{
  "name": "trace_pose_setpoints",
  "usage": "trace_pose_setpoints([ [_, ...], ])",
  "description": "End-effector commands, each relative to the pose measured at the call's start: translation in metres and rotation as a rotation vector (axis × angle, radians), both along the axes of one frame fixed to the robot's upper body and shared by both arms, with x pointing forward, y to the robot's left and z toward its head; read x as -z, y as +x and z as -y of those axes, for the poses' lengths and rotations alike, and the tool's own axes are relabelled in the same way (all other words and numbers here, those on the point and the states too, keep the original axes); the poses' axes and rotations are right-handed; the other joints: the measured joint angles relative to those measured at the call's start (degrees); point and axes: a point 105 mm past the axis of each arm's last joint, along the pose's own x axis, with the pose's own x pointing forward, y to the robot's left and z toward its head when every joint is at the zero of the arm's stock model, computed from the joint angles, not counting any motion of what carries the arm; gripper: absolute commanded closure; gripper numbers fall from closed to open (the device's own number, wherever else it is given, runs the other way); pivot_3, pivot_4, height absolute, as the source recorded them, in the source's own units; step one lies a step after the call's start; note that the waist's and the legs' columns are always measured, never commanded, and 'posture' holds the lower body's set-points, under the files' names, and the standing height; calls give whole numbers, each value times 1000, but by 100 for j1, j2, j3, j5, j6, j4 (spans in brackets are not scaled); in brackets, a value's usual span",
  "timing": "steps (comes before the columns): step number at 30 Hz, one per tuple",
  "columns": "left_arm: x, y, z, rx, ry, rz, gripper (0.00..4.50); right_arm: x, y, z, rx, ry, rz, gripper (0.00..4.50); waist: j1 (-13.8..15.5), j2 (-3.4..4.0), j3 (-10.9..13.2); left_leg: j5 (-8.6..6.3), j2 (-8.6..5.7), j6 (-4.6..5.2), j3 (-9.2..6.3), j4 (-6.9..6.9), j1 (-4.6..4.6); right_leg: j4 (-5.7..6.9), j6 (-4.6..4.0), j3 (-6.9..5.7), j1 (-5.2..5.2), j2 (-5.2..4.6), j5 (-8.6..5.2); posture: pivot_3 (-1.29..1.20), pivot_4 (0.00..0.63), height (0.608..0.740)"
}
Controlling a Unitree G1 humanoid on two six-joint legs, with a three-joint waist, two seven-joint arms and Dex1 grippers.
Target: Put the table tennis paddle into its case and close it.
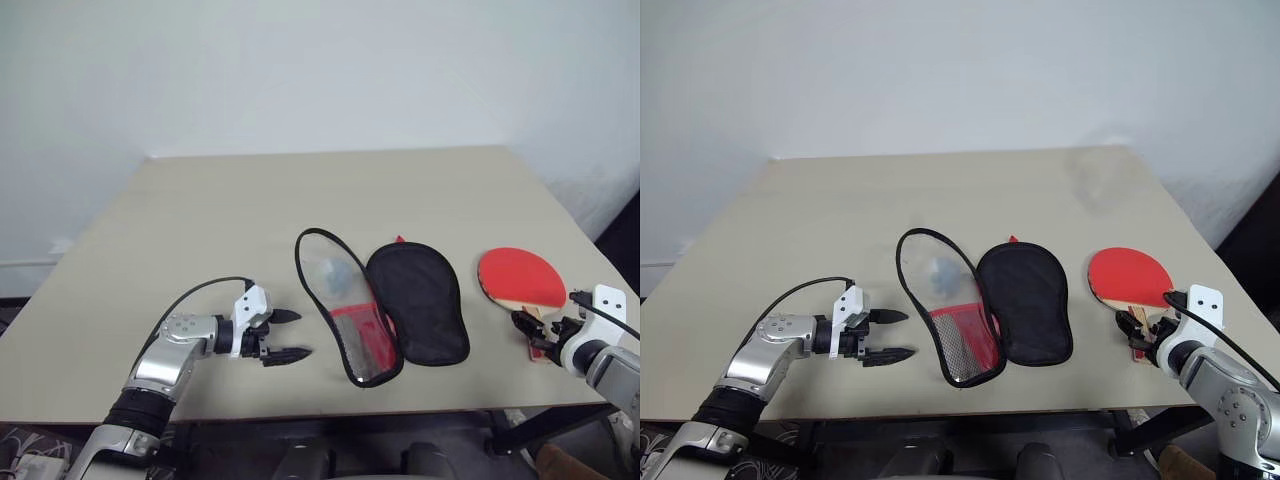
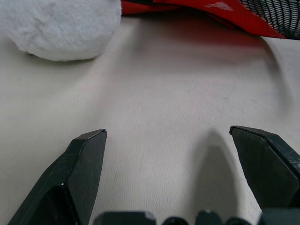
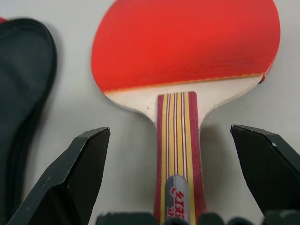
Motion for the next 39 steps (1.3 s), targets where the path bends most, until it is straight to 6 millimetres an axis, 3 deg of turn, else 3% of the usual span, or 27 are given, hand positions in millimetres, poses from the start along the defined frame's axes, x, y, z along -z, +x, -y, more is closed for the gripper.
trace_pose_setpoints([
  [1,-20,3,9,-2,-57,14,0,-3,7,1,-20,-74,20,29,-7,-7,0,0,0,0,0,0,-4,1,1,0,-5,0,0,0,0,740],
  [5,-53,3,22,14,-131,24,0,2,11,-1,-31,-89,12,29,-56,-58,11,0,5,0,-1,-5,-6,0,2,0,-8,3,1,0,0,740],
  [11,-68,-4,33,44,-89,44,0,3,13,-2,-43,-106,6,29,-84,-68,12,-1,6,-1,0,-10,-4,-1,2,0,-9,5,1,0,0,740],
  [21,-77,-7,46,49,-67,37,0,-2,16,5,-12,-155,22,3302,-81,-99,24,-2,9,-3,3,-6,-5,-6,-7,-1,-7,5,-4,0,0,740],
  [26,-78,-9,50,53,-63,29,0,-16,20,8,37,-167,109,3379,-83,-101,27,-2,9,-3,3,-7,-7,-7,-8,-2,-10,5,-5,0,0,740],
  [31,-80,-9,49,55,-58,23,0,-63,36,-13,65,-35,298,3379,-97,-52,54,-1,9,-2,7,-10,-21,-1,1,3,-35,5,1,0,0,740],
  [34,-79,-9,44,55,-44,15,0,-83,41,-44,-14,-2,361,3379,-118,-44,52,1,11,0,8,-20,-47,11,3,6,-73,9,3,0,0,740],
  [39,-74,-10,38,50,-36,0,0,-84,46,-98,-127,75,353,3379,-192,-52,48,3,18,-1,0,-22,-80,7,0,4,-101,19,6,0,0,740],
])
